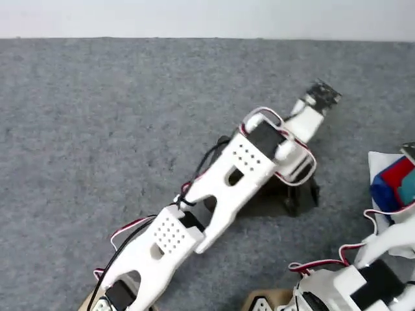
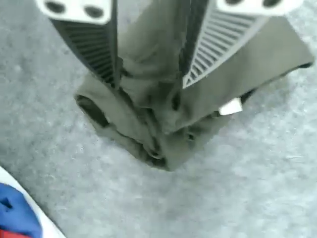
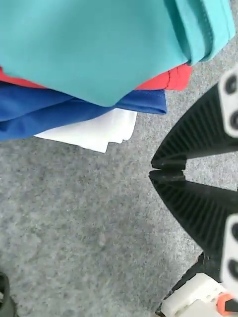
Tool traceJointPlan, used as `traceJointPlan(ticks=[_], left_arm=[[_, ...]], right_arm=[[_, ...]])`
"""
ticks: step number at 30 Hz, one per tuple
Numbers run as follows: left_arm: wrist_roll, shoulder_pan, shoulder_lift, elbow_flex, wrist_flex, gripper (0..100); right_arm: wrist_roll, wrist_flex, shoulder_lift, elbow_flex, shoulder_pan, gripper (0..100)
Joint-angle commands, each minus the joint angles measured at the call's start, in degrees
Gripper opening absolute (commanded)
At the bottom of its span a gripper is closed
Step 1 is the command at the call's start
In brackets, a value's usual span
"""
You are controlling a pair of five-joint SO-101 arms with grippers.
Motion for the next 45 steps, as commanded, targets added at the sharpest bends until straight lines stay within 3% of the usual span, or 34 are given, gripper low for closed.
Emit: traceJointPlan(ticks=[1,6,12,19,27,31,37,45], left_arm=[[1.05,-4.22,-3.96,-2.51,1.41,18],[1.05,-14.77,-8.44,-2.24,1.58,18],[-1.58,-25.58,-16.35,11.91,1.76,16],[-19.60,-26.90,-29.01,41.98,1.58,15],[-24.09,-34.55,-34.29,67.74,1.58,15],[-24.00,-41.41,-34.64,74.51,1.41,15],[-24.00,-49.93,-34.64,78.64,1.41,15],[-24.00,-54.33,-34.64,83.65,1.41,14]], right_arm=[[0.70,0.13,-2.33,-0.26,0.22,2.1],[0.70,4.00,-2.86,-0.26,-3.74,2.3],[0.18,11.30,-3.30,-0.97,-19.21,2.8],[-10.11,11.74,-9.01,-3.34,-40.04,3.3],[-17.05,13.41,-15.60,-2.64,-60.79,29.4],[-17.14,13.14,-16.48,1.41,-69.58,33.2],[-21.71,11.12,-13.85,4.92,-77.14,33.2],[-21.71,2.86,-3.38,4.75,-77.14,30.7]])
